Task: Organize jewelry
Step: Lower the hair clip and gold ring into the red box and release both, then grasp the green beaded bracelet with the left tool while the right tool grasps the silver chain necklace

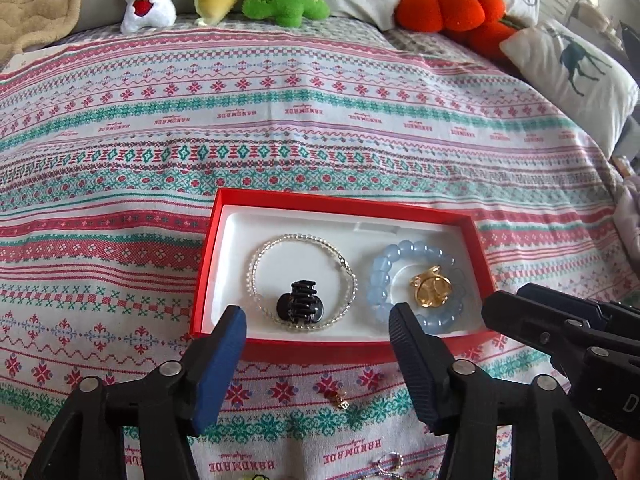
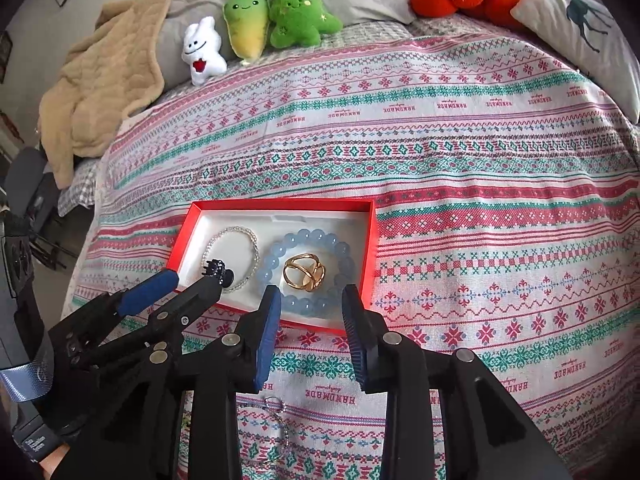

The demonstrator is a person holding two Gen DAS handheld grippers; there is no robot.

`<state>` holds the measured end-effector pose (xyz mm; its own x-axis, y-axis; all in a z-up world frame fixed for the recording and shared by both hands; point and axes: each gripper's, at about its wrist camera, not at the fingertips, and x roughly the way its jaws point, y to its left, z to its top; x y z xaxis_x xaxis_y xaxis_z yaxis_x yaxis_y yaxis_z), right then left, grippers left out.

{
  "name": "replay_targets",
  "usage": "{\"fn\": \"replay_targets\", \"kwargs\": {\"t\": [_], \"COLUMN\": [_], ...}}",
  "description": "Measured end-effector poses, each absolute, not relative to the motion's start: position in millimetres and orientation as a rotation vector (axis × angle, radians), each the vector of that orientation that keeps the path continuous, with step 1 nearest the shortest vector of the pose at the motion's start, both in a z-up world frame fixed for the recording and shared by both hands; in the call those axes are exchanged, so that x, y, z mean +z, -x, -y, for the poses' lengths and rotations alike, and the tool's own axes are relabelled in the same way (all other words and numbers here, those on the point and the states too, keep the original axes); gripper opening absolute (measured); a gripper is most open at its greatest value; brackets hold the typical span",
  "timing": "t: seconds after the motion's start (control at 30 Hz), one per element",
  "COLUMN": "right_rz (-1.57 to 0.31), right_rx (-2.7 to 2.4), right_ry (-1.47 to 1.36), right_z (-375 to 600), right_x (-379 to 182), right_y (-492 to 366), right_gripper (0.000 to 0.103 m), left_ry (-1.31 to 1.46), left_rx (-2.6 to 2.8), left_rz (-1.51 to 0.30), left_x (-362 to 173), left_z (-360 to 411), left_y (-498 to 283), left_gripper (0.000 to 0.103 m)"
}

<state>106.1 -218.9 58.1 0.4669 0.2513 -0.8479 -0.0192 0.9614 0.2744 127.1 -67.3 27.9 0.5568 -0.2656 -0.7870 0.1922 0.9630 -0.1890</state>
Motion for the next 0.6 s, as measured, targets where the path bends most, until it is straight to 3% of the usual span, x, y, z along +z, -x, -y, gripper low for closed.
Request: {"fn": "replay_targets", "kwargs": {"t": [0.1, 0.23, 0.6], "right_rz": [-1.07, -1.066, -1.127], "right_rx": [0.169, 0.167, 0.189], "right_ry": [-0.233, -0.203, -0.123], "right_z": [223, 226, 215], "right_x": [62, 64, 54], "right_y": [-99, -88, -59], "right_gripper": [0.046, 0.056, 0.065], "left_ry": [0.094, 0.086, 0.053], "left_rx": [-0.265, -0.257, -0.245], "left_rz": [-0.943, -0.944, -0.987], "left_x": [33, 37, 29], "left_z": [64, 59, 46], "left_y": [-121, -109, -75], "left_gripper": [0.078, 0.084, 0.093]}}
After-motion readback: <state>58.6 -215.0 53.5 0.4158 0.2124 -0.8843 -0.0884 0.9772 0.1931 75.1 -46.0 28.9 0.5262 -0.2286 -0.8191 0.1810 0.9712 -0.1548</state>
